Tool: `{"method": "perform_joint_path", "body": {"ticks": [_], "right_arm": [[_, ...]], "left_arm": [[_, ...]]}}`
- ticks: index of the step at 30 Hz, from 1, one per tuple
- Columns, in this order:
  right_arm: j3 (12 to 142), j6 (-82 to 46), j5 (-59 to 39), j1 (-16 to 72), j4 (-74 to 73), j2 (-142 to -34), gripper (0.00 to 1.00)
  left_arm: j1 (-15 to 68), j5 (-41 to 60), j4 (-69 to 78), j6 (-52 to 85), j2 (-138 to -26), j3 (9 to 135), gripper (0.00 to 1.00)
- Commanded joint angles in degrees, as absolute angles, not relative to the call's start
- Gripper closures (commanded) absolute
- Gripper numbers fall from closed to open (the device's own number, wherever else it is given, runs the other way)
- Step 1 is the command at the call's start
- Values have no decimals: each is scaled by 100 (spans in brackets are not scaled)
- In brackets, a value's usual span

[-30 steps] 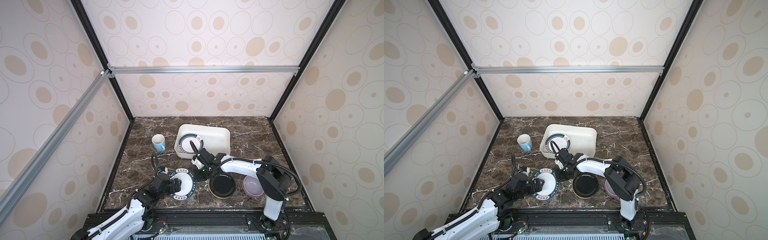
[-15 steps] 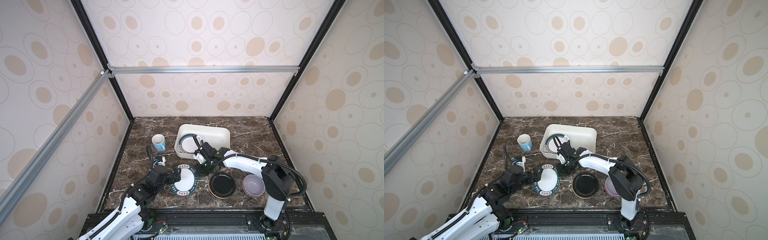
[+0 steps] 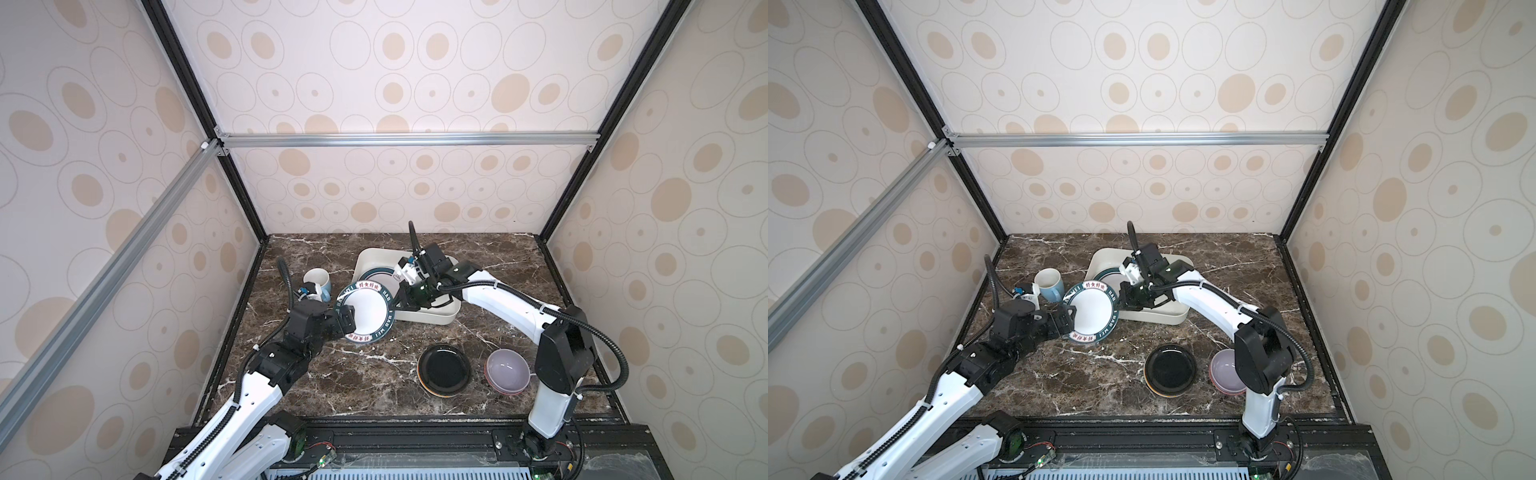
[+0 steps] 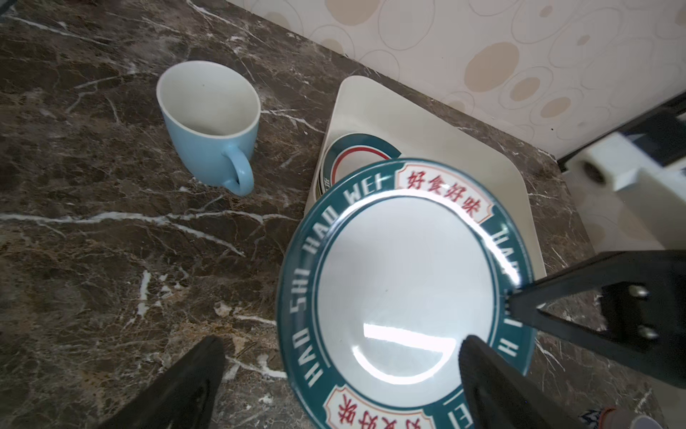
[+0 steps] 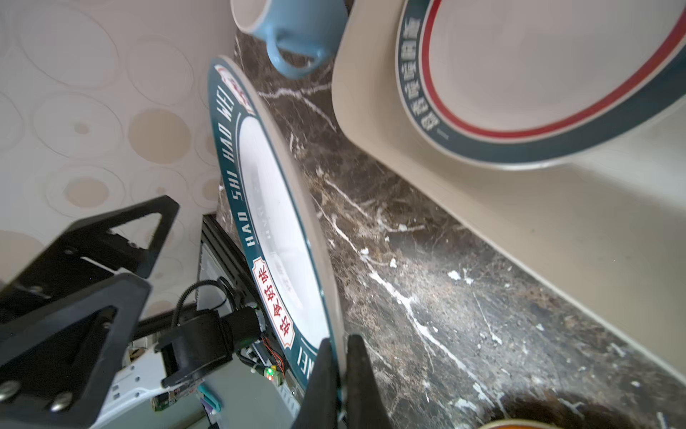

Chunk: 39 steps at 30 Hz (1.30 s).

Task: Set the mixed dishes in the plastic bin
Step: 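Carry the HAO SHI HAO WEI plate into the bin with the right gripper, then lower the plate into the bin with right gripper while left moves to bin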

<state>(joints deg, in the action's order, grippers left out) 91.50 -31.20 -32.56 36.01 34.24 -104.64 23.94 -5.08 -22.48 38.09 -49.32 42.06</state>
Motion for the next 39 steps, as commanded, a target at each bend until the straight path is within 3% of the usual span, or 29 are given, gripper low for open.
{"method": "perform_joint_path", "body": {"ticks": [1,16,27,28,33,39], "right_arm": [[9587,-3053,-3499,3221,3469,-10727,100],[11040,-2852,-3383,2455,3715,-12562,100],[11595,-2850,-3593,2453,3865,-13404,100],[11633,-2841,-3617,2456,3904,-13435,98],[11752,-2538,-3225,2486,4334,-13428,62],[11711,-2358,-2873,2496,4527,-13297,53]], "left_arm": [[2131,-180,-2175,3361,-5335,4684,1],[2056,293,-1803,2604,-7879,6320,1],[2053,496,-1540,2564,-8733,6712,1],[2051,509,-1530,2567,-8764,6719,1],[2052,485,-1503,2566,-8807,6707,1],[2056,421,-1431,2549,-8752,6601,1]]}}
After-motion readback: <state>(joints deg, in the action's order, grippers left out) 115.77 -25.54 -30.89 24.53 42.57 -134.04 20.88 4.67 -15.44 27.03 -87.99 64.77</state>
